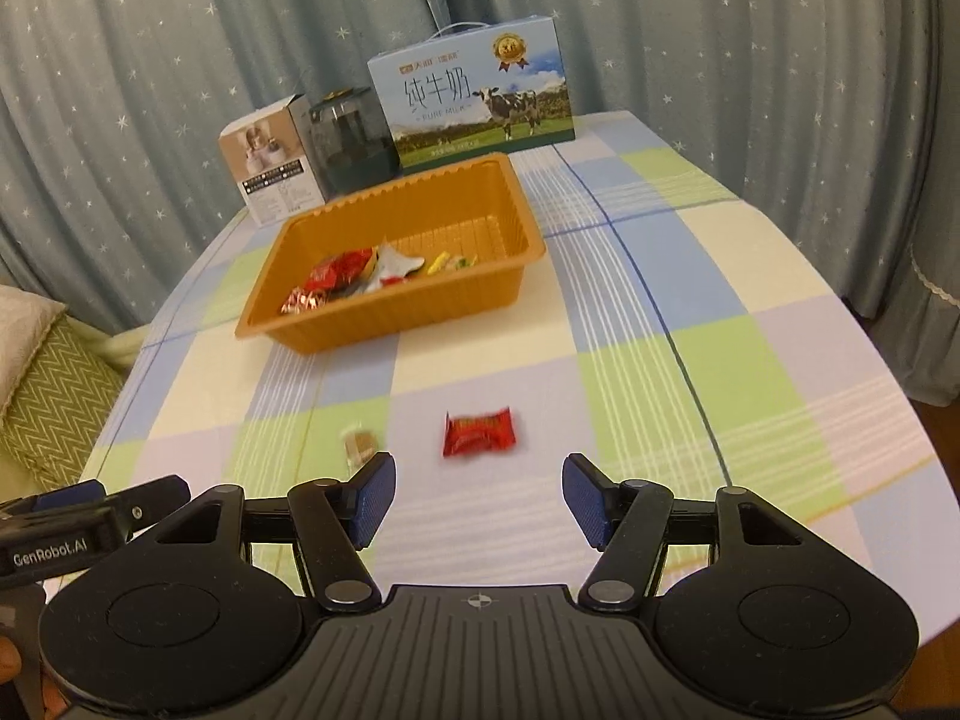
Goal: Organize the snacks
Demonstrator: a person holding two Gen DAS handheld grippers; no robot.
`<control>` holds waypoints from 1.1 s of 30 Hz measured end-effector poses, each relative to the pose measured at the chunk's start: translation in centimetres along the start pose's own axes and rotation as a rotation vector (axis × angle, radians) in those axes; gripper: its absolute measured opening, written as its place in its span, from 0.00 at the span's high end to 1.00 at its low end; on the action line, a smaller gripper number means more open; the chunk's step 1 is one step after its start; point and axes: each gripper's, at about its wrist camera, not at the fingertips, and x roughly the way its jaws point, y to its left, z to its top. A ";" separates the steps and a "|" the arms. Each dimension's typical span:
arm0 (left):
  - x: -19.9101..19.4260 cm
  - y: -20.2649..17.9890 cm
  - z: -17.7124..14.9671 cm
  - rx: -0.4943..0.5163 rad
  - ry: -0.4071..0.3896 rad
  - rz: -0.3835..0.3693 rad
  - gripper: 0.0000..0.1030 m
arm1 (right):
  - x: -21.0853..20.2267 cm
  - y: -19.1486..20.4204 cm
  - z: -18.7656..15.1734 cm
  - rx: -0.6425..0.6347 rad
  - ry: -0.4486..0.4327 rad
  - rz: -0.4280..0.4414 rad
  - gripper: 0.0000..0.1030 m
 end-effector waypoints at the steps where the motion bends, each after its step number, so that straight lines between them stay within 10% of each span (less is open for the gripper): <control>1: 0.0 0.2 -0.2 -0.010 0.004 0.002 0.00 | 0.1 -0.2 -0.3 0.011 0.007 0.001 0.40; 33: 3.8 1.1 -2.0 0.013 0.027 0.050 0.00 | 8.1 -1.0 -0.3 0.085 0.058 0.021 0.40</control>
